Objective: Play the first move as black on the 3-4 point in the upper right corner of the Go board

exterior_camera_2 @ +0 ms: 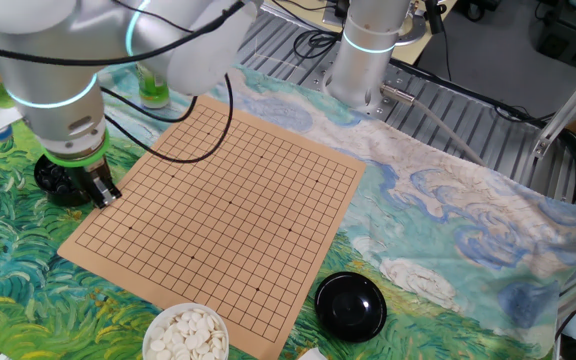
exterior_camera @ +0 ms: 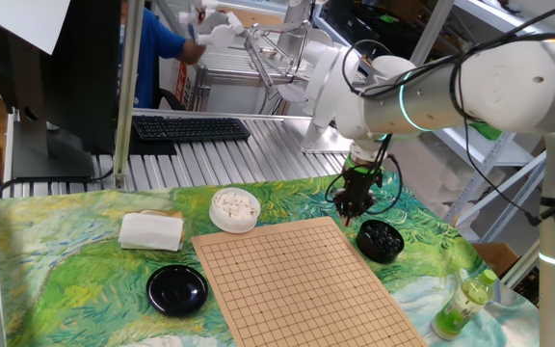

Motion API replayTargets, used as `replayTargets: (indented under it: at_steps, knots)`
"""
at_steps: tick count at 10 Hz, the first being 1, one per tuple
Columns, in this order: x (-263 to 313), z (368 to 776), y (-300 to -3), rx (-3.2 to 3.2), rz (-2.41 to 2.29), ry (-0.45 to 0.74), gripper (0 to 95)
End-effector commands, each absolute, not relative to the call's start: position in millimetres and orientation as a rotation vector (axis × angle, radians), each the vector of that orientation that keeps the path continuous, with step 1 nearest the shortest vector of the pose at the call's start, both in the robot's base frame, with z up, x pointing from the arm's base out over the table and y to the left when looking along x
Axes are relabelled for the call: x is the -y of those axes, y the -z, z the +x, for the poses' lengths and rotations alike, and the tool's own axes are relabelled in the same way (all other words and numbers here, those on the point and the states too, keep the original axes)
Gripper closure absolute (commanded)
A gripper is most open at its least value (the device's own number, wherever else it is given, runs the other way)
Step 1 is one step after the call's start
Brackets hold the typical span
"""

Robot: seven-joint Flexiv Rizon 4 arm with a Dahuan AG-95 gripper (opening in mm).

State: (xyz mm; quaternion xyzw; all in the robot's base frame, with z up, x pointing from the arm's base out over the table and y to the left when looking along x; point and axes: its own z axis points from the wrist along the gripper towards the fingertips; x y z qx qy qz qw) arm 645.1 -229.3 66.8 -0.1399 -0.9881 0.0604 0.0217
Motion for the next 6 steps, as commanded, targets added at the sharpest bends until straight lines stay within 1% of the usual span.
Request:
replayTargets:
  at_steps: [1, 4, 6]
  knots:
    - [229.0, 642.4, -67.2, 3.061, -0.436, -0.159, 95.0]
    - [229.0, 642.4, -67.2, 3.062, -0.397, -0.128, 95.0]
    - [229.0, 642.4, -67.2, 3.061, -0.404, -0.132, 95.0]
